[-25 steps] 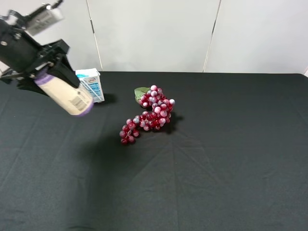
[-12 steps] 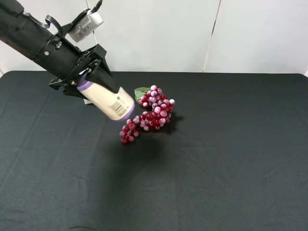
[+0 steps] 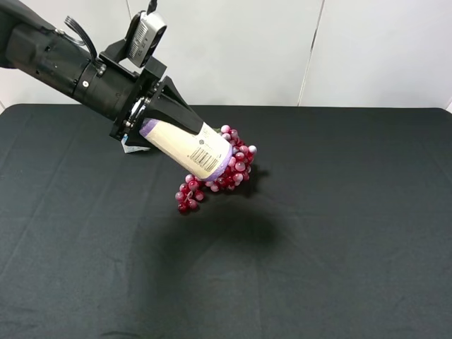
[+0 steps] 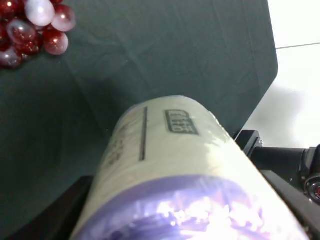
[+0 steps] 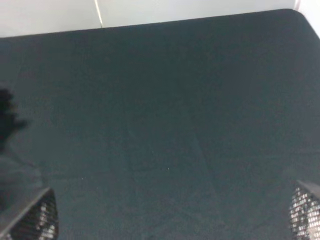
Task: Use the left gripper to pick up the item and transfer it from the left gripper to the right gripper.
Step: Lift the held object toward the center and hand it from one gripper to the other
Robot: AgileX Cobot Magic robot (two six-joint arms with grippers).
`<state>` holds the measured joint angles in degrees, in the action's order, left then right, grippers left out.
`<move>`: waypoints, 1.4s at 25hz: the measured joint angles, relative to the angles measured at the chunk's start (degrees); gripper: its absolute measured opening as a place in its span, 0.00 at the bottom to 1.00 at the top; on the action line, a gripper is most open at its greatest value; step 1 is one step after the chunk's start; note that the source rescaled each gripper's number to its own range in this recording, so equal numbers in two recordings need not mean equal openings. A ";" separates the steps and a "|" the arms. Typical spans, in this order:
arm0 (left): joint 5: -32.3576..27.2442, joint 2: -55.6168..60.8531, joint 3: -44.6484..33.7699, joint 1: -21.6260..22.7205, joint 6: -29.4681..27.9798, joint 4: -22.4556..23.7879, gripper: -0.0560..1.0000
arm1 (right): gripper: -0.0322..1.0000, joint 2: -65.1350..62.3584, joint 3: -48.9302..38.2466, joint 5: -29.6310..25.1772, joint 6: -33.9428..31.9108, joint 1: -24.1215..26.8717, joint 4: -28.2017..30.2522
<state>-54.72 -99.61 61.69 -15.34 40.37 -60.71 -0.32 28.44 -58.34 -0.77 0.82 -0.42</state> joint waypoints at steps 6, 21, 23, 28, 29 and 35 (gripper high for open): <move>0.17 0.00 0.00 0.00 0.20 -0.58 0.07 | 1.00 10.31 4.88 -0.18 4.73 0.00 -2.84; 0.35 0.00 0.00 0.00 0.36 -0.58 0.07 | 1.00 48.82 18.57 17.47 18.89 -26.59 -9.92; 0.52 0.00 0.00 0.00 0.36 -0.58 0.07 | 1.00 53.00 20.79 19.19 20.34 -30.60 -10.00; 0.85 0.00 0.00 0.00 0.36 -0.58 0.07 | 1.00 61.75 24.77 22.96 22.60 -38.43 -10.12; 0.92 0.00 0.00 0.00 0.36 -0.58 0.07 | 1.00 63.43 25.32 23.60 22.82 -39.37 -10.18; 1.47 0.00 0.00 0.00 0.36 -0.80 0.07 | 1.00 69.94 28.47 25.26 23.36 -40.78 -10.29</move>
<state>-53.25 -99.61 61.69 -15.34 40.73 -61.51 69.62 56.91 -33.08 22.59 -39.96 -10.71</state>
